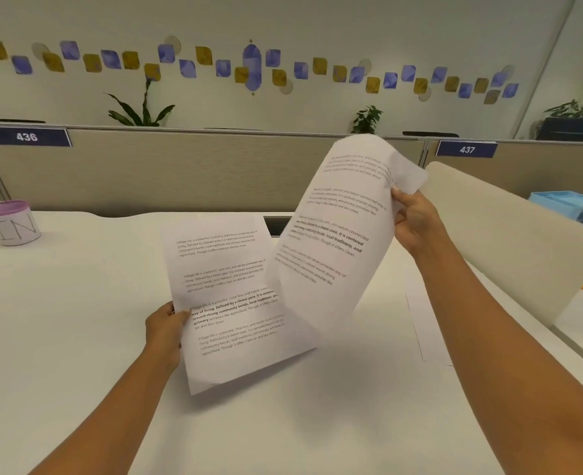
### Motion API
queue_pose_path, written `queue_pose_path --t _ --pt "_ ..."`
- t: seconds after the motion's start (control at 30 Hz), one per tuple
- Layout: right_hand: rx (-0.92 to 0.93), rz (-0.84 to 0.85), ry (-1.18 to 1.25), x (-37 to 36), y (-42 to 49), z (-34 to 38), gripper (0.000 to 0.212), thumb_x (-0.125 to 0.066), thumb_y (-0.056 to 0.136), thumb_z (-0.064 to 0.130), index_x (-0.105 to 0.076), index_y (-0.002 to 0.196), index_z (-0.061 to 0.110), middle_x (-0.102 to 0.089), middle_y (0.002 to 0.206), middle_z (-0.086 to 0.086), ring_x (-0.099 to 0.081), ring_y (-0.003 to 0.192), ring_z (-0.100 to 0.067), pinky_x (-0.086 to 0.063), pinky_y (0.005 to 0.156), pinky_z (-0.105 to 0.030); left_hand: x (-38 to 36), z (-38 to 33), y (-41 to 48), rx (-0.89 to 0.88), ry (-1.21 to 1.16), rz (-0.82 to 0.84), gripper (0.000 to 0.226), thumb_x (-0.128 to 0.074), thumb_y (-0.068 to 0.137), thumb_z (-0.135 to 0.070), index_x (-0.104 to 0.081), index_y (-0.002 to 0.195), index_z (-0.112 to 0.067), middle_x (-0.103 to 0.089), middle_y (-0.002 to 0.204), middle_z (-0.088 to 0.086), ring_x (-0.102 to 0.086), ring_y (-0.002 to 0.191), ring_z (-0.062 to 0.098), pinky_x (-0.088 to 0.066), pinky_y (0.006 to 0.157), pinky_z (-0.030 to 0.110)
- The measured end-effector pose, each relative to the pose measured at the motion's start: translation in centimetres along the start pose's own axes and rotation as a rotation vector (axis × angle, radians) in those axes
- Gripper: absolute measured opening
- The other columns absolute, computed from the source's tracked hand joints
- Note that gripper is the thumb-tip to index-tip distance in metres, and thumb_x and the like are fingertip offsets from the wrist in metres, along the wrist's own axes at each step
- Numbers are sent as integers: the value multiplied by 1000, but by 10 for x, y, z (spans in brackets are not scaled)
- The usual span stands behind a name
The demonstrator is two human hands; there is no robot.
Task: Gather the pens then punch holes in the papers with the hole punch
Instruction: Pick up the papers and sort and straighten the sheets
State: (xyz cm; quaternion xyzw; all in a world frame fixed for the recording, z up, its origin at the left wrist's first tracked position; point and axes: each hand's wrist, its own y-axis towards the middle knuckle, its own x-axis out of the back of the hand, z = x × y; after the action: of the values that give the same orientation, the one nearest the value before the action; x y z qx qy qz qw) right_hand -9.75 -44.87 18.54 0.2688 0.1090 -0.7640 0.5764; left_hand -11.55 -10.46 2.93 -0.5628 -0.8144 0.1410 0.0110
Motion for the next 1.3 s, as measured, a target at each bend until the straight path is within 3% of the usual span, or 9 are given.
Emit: queue_pose_path --t 0.13,0.33,0.43,0.5,0.63,0.73,0.9,1.1,1.3 --pt "-30 -40 -18 17 1 -16 26 -39 95 -3 -52 113 10 -65 94 -2 -64 82 -13 -57 74 -27 1 1 0 1 -10 5 22 -52 88 4 -60 101 -12 -63 89 7 -59 68 18 -50 37 16" --pt "-78 -88 -96 33 1 -28 31 -39 92 -8 -53 114 8 -74 75 6 -70 66 -8 -59 64 -25 0 0 1 15 -27 80 22 -53 88 2 -61 105 -11 -66 91 8 -63 74 22 -51 65 34" --pt "-113 -115 -142 36 1 -32 34 -40 91 -9 -52 120 6 -69 93 -2 -70 68 -10 -59 63 -26 -3 -3 1 5 -20 141 21 -53 89 1 -61 103 -11 -67 89 6 -64 78 24 -52 73 38" --pt "-141 -123 -219 37 2 -37 37 -41 91 -10 -50 125 1 -63 113 -11 -67 84 -20 -56 74 -33 -5 -6 0 -13 -2 176 19 -52 89 -1 -62 102 -11 -67 91 7 -64 79 25 -53 76 39" --pt "-192 -107 -413 36 1 -48 38 -43 91 -8 -48 128 -3 -55 130 -21 -56 103 -30 -46 92 -46 -7 -10 0 -32 2 235 13 -51 92 -7 -63 95 -11 -68 91 8 -65 78 25 -53 68 36" --pt "-210 -77 -471 31 0 -57 38 -45 90 -7 -49 128 -4 -55 129 -21 -56 102 -29 -48 87 -44 -9 -13 -1 -42 14 290 14 -52 92 -9 -66 91 -12 -72 87 7 -70 71 21 -54 64 34" --pt "-217 -95 -477 24 -4 -82 32 -54 87 -5 -54 119 -9 -57 124 -26 -58 98 -31 -47 95 -48 -16 -17 -4 -48 -3 385 15 -52 92 -8 -67 93 -11 -75 80 4 -72 66 18 -58 57 30" --pt "-214 -125 -496 16 -7 -107 33 -59 88 6 -55 118 -6 -61 120 -23 -60 97 -30 -49 94 -47 -24 -19 -7 -57 9 445 16 -51 92 -9 -67 95 -11 -76 79 2 -72 67 16 -60 65 32" --pt "-208 -168 -452 17 -10 -116 17 -64 85 6 -53 98 4 -61 117 -25 -61 91 -30 -51 91 -51 -29 -13 -10 -35 38 444 29 -42 97 -29 -69 93 -18 -76 82 1 -73 71 18 -59 56 30"
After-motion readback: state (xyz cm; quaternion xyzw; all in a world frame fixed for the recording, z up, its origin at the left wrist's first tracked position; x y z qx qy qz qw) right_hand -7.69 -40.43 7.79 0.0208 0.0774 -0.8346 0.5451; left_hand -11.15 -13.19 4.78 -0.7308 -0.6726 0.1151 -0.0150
